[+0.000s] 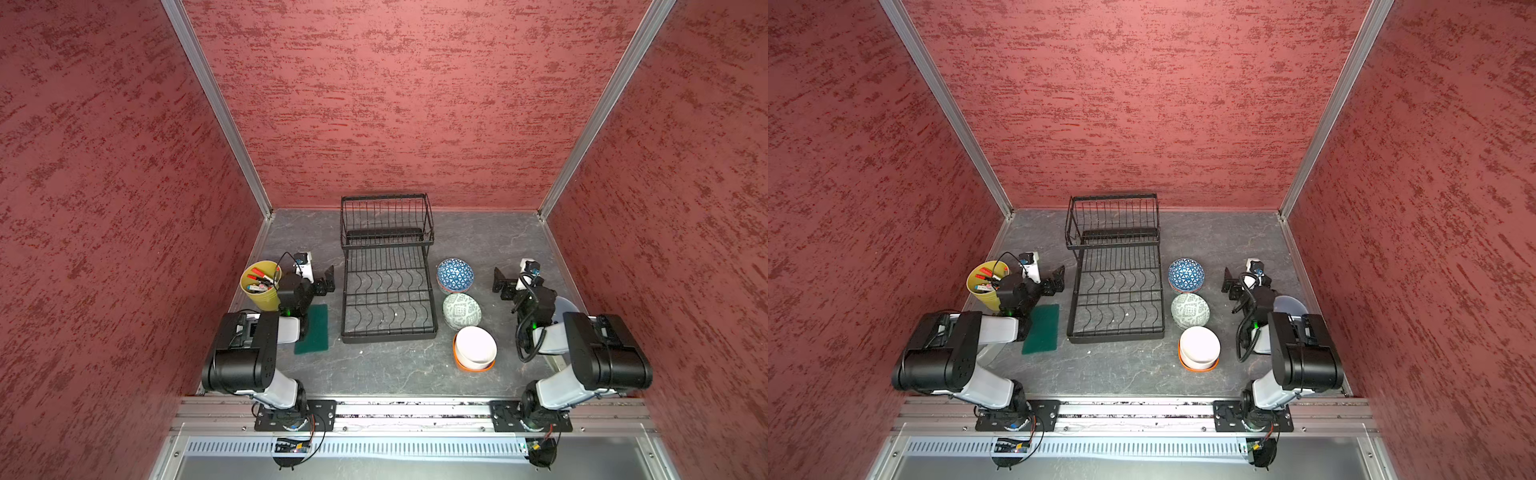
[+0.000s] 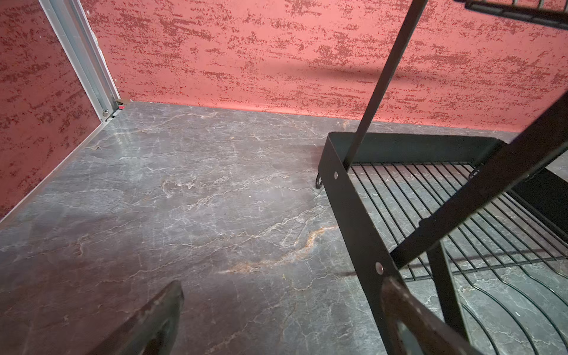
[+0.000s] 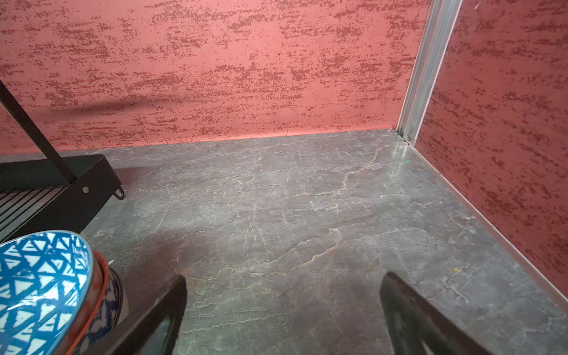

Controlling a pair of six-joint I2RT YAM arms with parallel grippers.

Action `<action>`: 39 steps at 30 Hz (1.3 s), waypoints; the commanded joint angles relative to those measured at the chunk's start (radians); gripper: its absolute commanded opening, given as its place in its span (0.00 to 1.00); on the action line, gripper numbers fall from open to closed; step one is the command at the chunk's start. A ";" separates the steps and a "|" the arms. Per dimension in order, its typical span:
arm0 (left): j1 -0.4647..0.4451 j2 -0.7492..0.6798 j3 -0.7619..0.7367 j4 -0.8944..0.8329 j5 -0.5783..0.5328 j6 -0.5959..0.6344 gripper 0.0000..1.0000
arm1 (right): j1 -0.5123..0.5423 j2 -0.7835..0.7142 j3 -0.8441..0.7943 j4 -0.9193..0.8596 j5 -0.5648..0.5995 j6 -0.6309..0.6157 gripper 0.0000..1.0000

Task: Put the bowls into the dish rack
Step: 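Raise both arms from rest and move them toward the table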

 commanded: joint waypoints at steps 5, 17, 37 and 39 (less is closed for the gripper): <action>0.004 -0.001 0.012 0.001 -0.001 0.011 0.99 | -0.001 -0.006 0.020 0.006 -0.009 -0.003 0.99; 0.006 0.000 0.013 0.000 0.001 0.009 0.99 | -0.001 -0.006 0.022 0.007 -0.008 -0.003 0.99; 0.006 0.000 0.011 0.001 0.002 0.009 0.99 | -0.001 -0.007 0.020 0.008 -0.009 -0.003 0.99; 0.006 -0.015 0.009 -0.004 0.022 0.017 1.00 | -0.001 -0.020 0.019 0.002 -0.023 -0.009 0.99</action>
